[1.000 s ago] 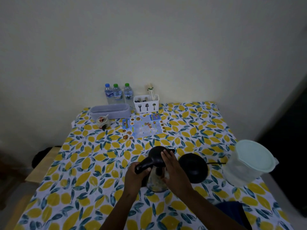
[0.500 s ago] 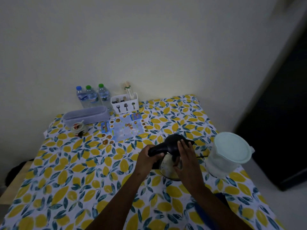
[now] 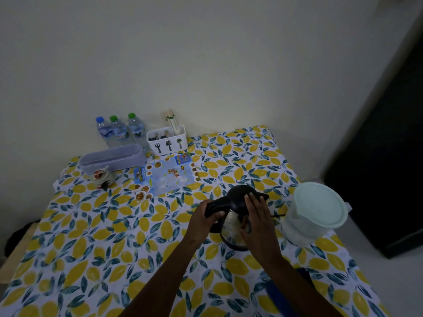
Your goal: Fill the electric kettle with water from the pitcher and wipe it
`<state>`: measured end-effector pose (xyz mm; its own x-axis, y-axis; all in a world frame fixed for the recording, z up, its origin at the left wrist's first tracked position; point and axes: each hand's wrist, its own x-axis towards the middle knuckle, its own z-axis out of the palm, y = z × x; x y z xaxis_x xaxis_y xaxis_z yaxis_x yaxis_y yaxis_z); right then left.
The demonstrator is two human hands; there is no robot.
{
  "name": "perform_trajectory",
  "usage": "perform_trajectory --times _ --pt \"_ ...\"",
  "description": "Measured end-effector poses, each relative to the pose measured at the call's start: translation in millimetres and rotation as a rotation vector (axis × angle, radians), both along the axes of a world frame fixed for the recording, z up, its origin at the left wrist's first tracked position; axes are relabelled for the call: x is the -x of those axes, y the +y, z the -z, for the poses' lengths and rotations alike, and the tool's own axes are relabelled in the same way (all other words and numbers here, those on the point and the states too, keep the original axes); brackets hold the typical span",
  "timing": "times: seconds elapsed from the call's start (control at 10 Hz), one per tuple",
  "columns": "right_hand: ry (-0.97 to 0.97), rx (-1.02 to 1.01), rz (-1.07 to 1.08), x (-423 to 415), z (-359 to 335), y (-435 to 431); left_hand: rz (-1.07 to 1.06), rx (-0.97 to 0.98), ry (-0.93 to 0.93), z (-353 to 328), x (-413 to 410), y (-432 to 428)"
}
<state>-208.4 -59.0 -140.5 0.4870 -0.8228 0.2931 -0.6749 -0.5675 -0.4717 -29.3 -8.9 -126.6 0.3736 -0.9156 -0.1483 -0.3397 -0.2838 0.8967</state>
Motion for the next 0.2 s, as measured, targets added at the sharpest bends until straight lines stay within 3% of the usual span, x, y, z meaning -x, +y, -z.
perform_trajectory --times 0.2 --pt "-0.012 0.08 -0.006 2.6 0.2 2.8 -0.032 0.068 -0.119 -1.4 2.4 11.9"
